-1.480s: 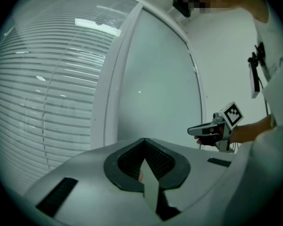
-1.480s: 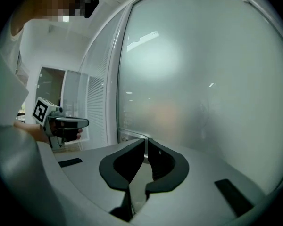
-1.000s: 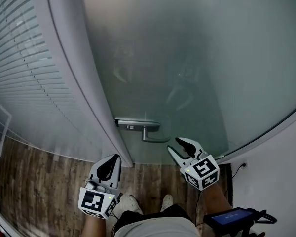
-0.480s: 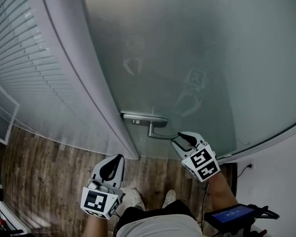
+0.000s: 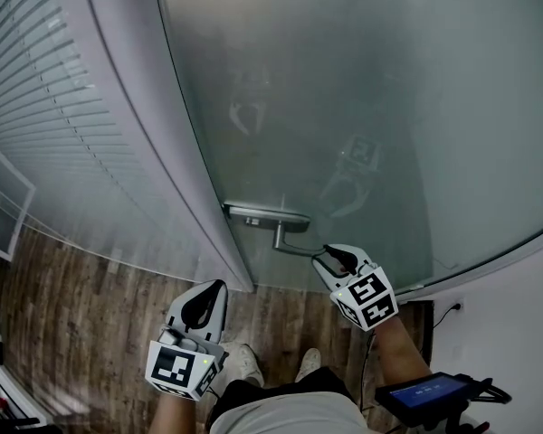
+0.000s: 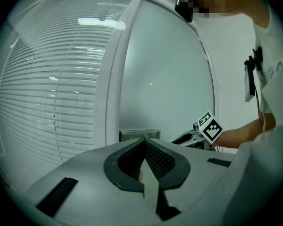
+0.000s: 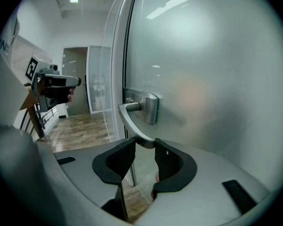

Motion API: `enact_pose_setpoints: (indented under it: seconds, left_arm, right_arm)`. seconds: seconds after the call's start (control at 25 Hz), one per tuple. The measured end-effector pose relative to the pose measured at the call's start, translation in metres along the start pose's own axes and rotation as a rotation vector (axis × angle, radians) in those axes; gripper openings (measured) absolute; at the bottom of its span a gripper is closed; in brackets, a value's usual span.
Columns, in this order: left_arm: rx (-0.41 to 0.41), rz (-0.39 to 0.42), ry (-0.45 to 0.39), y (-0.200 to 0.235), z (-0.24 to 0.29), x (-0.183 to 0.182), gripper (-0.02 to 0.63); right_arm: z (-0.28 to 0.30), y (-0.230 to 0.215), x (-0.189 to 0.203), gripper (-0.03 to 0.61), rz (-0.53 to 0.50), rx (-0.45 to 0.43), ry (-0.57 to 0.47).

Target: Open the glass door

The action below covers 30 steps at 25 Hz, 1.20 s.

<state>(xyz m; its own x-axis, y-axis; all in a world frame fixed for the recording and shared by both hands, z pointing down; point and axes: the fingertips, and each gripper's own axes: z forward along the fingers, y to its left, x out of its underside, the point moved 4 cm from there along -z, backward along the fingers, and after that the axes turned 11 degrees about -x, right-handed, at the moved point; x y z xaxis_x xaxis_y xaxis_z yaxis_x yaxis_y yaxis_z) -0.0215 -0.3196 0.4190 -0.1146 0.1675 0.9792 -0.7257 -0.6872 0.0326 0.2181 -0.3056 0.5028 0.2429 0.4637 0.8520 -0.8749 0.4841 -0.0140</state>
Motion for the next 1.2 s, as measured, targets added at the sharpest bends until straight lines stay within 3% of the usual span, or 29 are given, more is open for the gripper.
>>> enact_pose_setpoints:
  seconds: [0.36, 0.64, 1.2]
  left_arm:
    - [0.015, 0.008, -0.027, -0.011, 0.001, -0.008, 0.000]
    - [0.020, -0.007, -0.027, -0.018, 0.003, -0.010, -0.001]
    - [0.011, -0.029, -0.050, -0.028, 0.004, -0.014, 0.000]
  right_arm:
    - [0.008, -0.012, 0.002, 0.133, 0.032, 0.054, -0.078]
    - [0.011, -0.030, -0.006, 0.133, 0.066, 0.071, -0.080]
    - [0.004, -0.076, -0.034, 0.132, 0.021, 0.120, -0.080]
